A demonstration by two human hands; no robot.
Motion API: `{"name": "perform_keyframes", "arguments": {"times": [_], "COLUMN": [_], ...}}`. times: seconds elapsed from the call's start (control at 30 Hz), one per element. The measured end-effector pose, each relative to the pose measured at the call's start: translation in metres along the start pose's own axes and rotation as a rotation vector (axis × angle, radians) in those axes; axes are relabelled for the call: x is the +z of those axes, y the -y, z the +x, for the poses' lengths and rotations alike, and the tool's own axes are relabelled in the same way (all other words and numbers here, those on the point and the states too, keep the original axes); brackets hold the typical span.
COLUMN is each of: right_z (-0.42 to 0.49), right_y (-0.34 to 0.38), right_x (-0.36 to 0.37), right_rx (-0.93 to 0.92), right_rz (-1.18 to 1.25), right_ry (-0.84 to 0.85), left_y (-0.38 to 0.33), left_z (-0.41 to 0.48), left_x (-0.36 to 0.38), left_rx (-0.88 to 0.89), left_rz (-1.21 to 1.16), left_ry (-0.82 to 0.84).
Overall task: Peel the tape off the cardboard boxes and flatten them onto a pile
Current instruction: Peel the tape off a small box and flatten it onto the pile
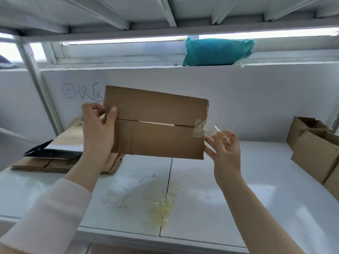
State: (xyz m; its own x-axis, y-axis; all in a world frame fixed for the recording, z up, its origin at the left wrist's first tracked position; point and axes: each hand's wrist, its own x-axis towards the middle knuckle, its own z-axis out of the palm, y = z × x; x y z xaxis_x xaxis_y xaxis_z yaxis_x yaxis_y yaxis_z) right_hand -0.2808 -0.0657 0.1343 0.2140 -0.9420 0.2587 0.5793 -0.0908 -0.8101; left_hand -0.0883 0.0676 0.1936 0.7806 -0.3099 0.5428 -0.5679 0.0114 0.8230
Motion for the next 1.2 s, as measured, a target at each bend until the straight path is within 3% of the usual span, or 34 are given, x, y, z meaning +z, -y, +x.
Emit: {"name": "perform_keyframes", "arguments": {"times": [0.33, 0.53, 0.7, 0.87, 1.03, 1.2], "right_z": [-0.019, -0.025, -0.026, -0.027, -0.028, -0.02], "right_y": [-0.005, -0.006, -0.008, -0.006, -0.009, -0.006], "right_x": [0.045, 0.061, 0.068, 0.07, 0.076, 0.072], "right_rx": [-0.048, -0.053, -0.04, -0.011, -0.003, 0.034], "right_rz": [-0.043, -0.066, -0.058, 0.011, -0.005, 0.004], "right_ry": [0.092, 0.113, 0.068, 0.01, 0.024, 0.037], "left_y": [0.031, 0.032, 0.033, 0.045, 0.049, 0.051], "left_z": [0.018, 0.026, 0.024, 0.009, 0.003, 0.006], "left_x": [-0.051, -0.063, -0.072, -0.083, -0.09, -0.097], "left_rx": [-0.194, -0.177, -0.161, -0.099, -0.072, -0.008], "left_rz": [-0.098, -0.072, -0.059, -0.208, -0.226, -0.175], "left_ry": [-0.099, -0.126, 0.031, 0.147, 0.118, -0.019]}}
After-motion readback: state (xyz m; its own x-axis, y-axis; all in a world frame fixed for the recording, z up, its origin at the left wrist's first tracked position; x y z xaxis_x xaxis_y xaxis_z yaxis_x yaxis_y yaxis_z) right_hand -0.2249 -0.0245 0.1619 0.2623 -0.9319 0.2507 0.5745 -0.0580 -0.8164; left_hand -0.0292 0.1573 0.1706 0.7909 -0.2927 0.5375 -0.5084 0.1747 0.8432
